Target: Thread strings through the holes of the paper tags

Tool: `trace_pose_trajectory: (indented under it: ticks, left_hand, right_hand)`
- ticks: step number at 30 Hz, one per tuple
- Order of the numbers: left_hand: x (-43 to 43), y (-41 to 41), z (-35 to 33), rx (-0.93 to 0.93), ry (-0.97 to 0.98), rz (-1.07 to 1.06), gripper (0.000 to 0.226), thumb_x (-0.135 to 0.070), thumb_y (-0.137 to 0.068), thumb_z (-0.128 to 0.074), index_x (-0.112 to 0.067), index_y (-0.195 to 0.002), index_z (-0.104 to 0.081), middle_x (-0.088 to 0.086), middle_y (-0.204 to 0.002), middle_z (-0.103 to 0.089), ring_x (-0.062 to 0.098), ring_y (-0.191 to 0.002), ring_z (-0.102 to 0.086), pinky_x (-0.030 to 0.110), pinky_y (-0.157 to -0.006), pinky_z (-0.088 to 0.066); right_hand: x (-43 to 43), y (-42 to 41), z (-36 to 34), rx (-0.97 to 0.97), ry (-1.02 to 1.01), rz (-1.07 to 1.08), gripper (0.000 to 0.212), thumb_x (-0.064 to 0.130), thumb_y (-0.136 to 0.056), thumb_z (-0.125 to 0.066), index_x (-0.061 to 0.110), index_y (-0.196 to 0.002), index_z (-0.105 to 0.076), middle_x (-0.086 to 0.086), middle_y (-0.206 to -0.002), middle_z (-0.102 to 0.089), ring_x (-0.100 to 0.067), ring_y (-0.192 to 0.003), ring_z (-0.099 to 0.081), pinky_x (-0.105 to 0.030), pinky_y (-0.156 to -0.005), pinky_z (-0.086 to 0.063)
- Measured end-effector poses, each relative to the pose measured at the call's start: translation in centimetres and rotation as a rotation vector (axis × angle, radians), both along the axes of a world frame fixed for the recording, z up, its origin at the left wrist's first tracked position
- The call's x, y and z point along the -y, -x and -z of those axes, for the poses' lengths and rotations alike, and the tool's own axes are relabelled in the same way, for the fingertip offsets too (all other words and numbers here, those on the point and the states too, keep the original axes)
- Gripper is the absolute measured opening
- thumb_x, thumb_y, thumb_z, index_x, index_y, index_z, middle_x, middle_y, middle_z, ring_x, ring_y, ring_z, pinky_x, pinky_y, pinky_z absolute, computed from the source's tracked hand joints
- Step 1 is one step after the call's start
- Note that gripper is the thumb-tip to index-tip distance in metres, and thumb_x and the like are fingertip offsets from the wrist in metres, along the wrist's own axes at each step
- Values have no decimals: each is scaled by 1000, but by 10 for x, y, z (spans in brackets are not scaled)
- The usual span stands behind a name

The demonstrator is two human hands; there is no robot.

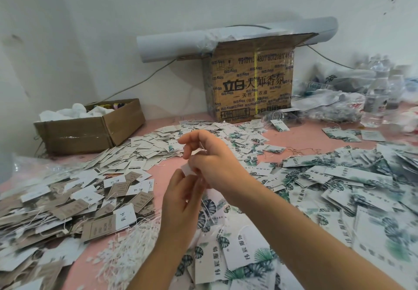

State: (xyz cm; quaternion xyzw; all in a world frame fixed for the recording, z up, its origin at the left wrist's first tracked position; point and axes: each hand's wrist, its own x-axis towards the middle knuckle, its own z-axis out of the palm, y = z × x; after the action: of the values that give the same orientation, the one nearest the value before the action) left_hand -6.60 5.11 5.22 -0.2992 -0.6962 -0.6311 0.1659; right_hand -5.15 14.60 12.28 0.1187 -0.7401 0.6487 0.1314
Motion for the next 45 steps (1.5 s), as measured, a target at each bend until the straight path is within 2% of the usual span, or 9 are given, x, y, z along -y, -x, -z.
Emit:
trace_pose_trajectory:
  ticks: [7, 12, 19, 23, 30, 34, 37, 42, 45]
  left_hand:
    - [3, 1, 2, 52, 22, -96, 28, -42, -82, -47, -22, -75, -66, 1, -77, -47, 1, -59, -45, 11, -54, -39]
    - [8, 5, 0, 45, 34, -160, 29, -37, -84, -47, -16, -75, -65, 13, -82, -56, -16, -68, -49, -3, -66, -37]
    - [8, 9, 3, 87, 17, -201, 30, -42, -83, -46, -22, -75, -67, 4, -84, -53, -16, -67, -49, -1, -63, -37]
    - [7, 10, 2, 183, -54, -152, 30, -46, -81, -48, -25, -73, -68, 8, -85, -56, 1, -70, -52, 14, -62, -39]
    - [12, 10, -4, 230, -100, -179, 33, -54, -79, -45, -38, -64, -71, 13, -79, -63, 13, -65, -55, 23, -59, -38]
    - [11, 11, -2, 219, -87, -217, 47, -57, -75, -47, -17, -63, -68, -6, -52, -41, 4, -46, -40, 20, -46, -28]
    - [13, 12, 1, 202, -77, -227, 68, -61, -71, -46, 4, -72, -64, -7, -50, -29, 10, -48, -30, 27, -48, -21]
    - [13, 13, 0, 231, -74, -178, 35, -54, -77, -50, -25, -72, -70, 7, -81, -62, 14, -71, -59, 29, -64, -46]
    - [15, 16, 3, 234, -35, -188, 9, -37, -74, -69, -29, -79, -68, -1, -78, -60, 0, -52, -50, 10, -50, -41]
  right_hand:
    - [-25, 7, -4, -101, -222, 304, 24, 4, -93, -42, 22, -109, -48, 8, -87, -51, 2, -51, -43, -11, -43, -31]
    - [-44, 10, -9, 38, -327, 331, 18, 1, -89, -45, 15, -84, -55, 0, -77, -57, -9, -52, -48, -18, -44, -42]
    - [-51, 12, 1, 213, -940, 281, 25, 34, -89, -57, 17, -107, -58, 8, -95, -50, -10, -81, -51, -22, -71, -44]
    - [-32, 8, 1, -137, -784, 150, 10, 24, -87, -62, 20, -95, -58, 12, -86, -55, -7, -81, -54, -17, -74, -49]
    - [-19, 8, 9, -145, -837, -2, 25, 17, -81, -70, 17, -105, -62, 8, -89, -60, -7, -79, -54, -16, -71, -44]
    - [-20, 10, 9, -102, -790, 68, 9, 18, -79, -73, 16, -86, -67, 8, -74, -63, 1, -62, -53, -6, -59, -42]
    - [-22, 10, 8, -54, -680, 100, 18, 20, -78, -74, 22, -65, -61, -1, -73, -70, -10, -64, -63, -22, -63, -51]
    - [-22, 7, 8, 24, -461, 78, 19, 15, -88, -62, 18, -70, -59, 7, -48, -57, -5, -40, -52, -16, -43, -43]
    - [-24, 9, 6, -34, -441, 157, 15, 19, -87, -64, 14, -72, -64, 9, -44, -44, -4, -38, -35, -18, -44, -33]
